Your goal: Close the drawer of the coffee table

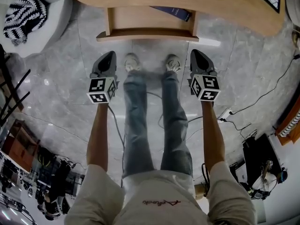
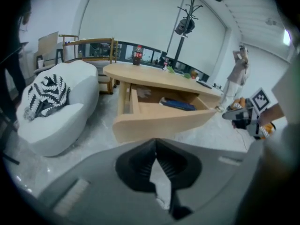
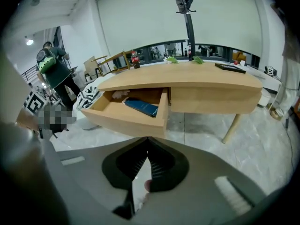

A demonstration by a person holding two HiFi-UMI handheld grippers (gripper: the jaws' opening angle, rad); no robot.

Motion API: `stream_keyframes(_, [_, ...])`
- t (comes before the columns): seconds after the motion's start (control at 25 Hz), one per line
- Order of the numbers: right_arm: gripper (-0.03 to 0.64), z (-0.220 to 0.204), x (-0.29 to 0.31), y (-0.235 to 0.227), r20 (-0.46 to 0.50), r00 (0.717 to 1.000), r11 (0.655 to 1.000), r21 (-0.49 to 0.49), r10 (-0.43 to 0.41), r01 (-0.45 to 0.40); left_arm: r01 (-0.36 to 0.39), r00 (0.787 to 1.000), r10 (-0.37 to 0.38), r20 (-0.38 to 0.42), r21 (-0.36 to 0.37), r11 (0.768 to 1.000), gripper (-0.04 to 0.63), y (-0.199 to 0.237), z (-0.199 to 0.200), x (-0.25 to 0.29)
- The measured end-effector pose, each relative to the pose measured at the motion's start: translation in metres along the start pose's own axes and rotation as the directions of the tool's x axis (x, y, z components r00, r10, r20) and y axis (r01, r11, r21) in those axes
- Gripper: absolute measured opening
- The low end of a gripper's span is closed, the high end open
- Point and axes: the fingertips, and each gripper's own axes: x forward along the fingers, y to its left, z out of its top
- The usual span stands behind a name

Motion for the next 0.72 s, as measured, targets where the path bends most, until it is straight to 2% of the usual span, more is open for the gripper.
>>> stream_keyframes(0.16, [0.003, -0.002, 0.012, -0.012, -0.053, 0.998, 0.988, -0.155, -0.019, 0.011, -0.015, 0.999, 0.020, -0.037, 0.139, 0.990, 0.000, 0.012, 0.001, 0.006])
stream_keyframes(0.28, [0.005, -0.006, 0.019, -0.015, -0.110, 0.994, 0.957, -0.290, -0.021, -0.012, -0.027, 0.998, 0.038, -0.056, 0.191, 0.981, 0.000, 0.029, 0.006, 0.009])
stream_keyframes(0.4, [0.005, -0.007, 0.025, -0.019, -0.151, 0.988, 0.923, -0.384, -0.031, -0.030, -0.022, 0.992, 0.052, -0.112, 0.250, 0.968, 0.018, 0.044, 0.001, 0.013])
stream_keyframes(0.52, [0.029, -0.005, 0.032, -0.025, -0.167, 0.985, 0.905, -0.424, -0.038, -0.037, -0.006, 0.985, 0.056, -0.163, 0.294, 0.956, 0.060, 0.056, -0.006, 0.019])
stream_keyframes(0.72, [0.098, -0.003, 0.042, -0.027, -0.181, 0.983, 0.906, -0.420, -0.024, -0.055, -0.022, 0.981, 0.073, -0.177, 0.278, 0.960, 0.158, 0.075, -0.007, 0.025])
